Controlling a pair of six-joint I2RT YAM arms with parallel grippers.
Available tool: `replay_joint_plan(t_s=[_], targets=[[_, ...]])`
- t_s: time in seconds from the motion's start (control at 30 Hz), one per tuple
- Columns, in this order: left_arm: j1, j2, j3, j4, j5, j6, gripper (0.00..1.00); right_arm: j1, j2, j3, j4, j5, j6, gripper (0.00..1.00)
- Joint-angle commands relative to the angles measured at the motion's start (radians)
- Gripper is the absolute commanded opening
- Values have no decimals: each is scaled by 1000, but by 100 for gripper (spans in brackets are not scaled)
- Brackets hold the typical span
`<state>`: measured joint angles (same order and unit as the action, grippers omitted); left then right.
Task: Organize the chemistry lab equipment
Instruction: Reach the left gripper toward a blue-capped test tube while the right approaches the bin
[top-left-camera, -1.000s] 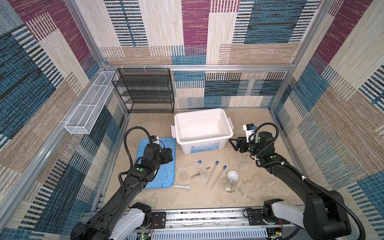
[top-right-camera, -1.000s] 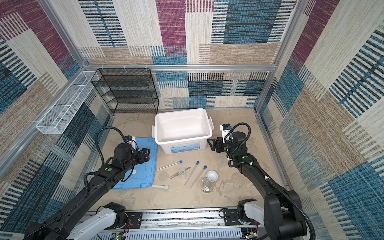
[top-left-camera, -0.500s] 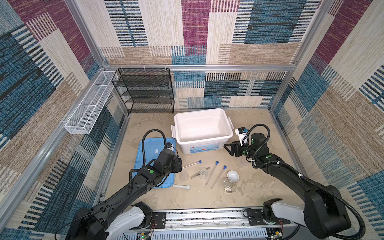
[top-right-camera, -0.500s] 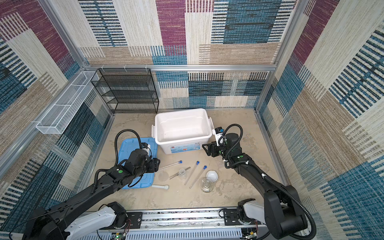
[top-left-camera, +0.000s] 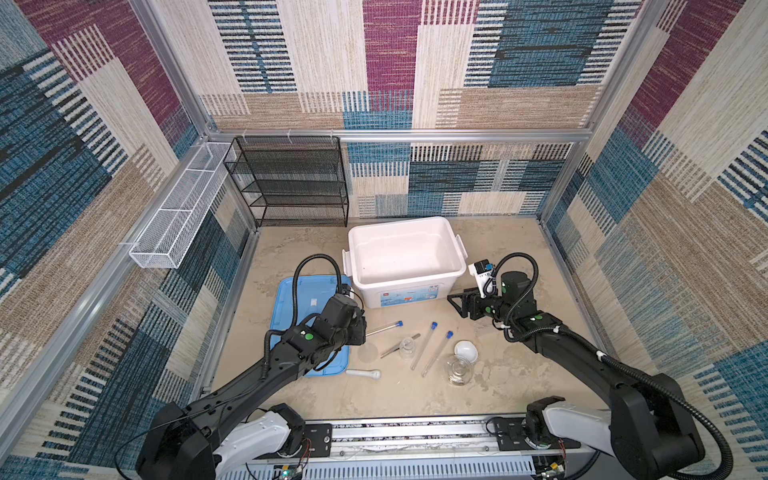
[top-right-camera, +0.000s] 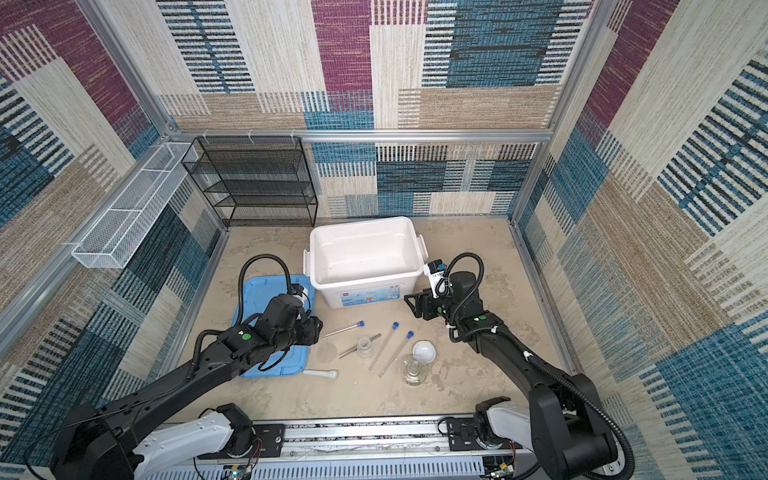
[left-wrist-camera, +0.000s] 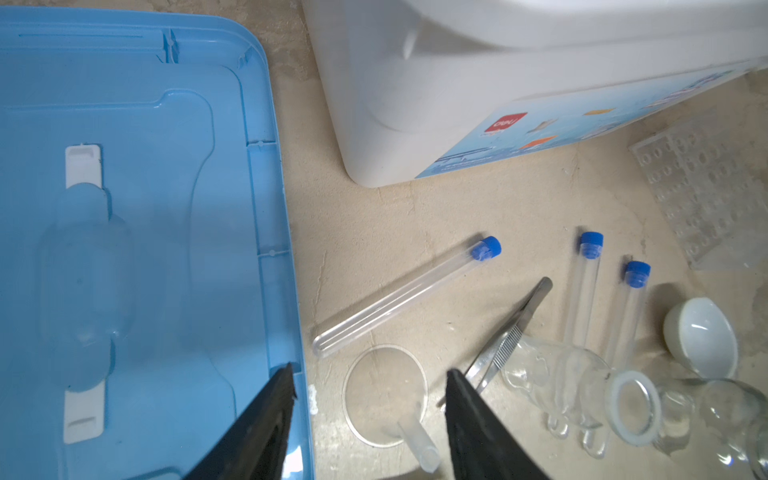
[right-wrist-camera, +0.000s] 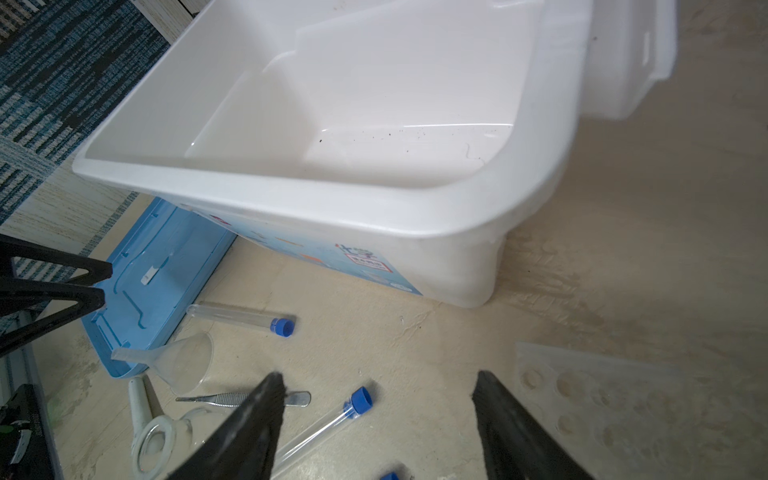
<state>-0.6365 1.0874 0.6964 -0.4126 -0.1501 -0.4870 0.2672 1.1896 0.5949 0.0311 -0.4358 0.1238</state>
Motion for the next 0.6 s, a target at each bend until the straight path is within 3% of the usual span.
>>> replay_joint_plan(t_s=[0.0,0.57], targets=[[0,18,13,-35,27,52,60,1,-6,-2,21,2,-18,74],[12,217,69,20,110,188,51,18,-63,-86,70,-32,54,72]])
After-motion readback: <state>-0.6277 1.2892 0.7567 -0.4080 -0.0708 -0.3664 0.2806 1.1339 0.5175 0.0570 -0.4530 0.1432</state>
